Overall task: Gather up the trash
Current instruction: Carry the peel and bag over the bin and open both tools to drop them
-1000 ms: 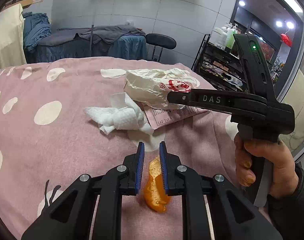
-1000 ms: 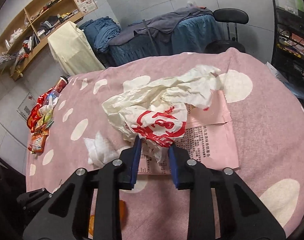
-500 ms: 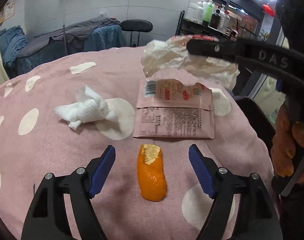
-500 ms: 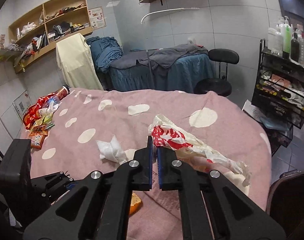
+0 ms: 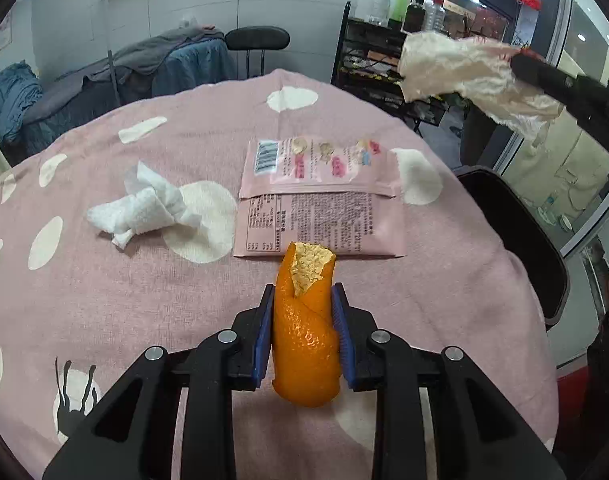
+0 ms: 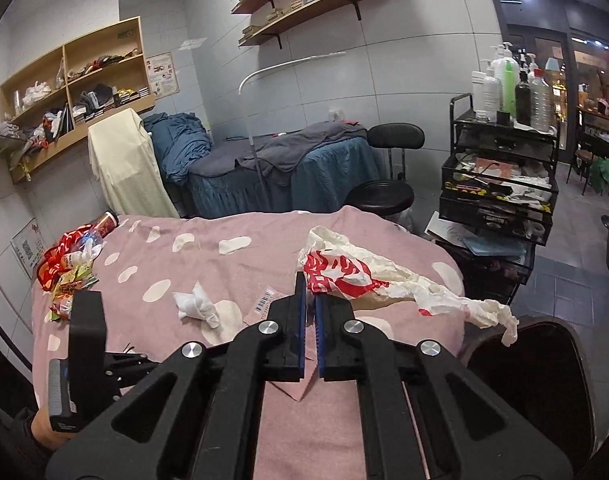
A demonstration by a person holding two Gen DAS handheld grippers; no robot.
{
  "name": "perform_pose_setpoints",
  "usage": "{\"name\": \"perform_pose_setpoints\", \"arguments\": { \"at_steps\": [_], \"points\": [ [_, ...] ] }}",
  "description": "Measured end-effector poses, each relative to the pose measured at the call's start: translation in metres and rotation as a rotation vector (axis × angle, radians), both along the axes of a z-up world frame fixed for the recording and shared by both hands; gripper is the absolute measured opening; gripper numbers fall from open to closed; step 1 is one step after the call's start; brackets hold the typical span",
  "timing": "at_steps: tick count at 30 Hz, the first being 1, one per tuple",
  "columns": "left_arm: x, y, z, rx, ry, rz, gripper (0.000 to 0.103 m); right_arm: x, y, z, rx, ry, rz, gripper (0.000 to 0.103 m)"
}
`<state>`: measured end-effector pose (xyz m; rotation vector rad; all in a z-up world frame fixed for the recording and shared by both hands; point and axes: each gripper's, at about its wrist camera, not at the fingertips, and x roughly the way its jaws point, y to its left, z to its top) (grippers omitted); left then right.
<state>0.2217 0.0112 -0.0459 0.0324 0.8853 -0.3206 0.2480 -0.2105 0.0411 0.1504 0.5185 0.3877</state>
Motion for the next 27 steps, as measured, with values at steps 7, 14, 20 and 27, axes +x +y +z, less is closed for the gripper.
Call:
{"name": "perform_pose_setpoints", "arguments": {
  "at_steps": [7, 14, 20, 27],
  "points": [
    [-0.032, -0.029, 0.03, -0.056, -0.105, -0.05, 0.028, -0.036, -0.053, -0.002, 0.049, 0.008, -0.104, 0.005],
    [-0.042, -0.077, 0.035, -0.088, -0.13, -0.161, 0.028, -0.062, -0.106, -0.014, 0.067, 0.046, -0.225, 0.005],
    [-0.047, -0.114, 0.032, -0.089, -0.119, -0.238, 0.028, -0.068, -0.15, -0.04, 0.108, 0.126, -0.317, 0.005],
    [-0.042, -0.14, 0.03, -0.108, -0.091, -0.284, 0.028, -0.058, -0.19, -0.089, 0.147, 0.266, -0.412, 0.005]
  ]
}}
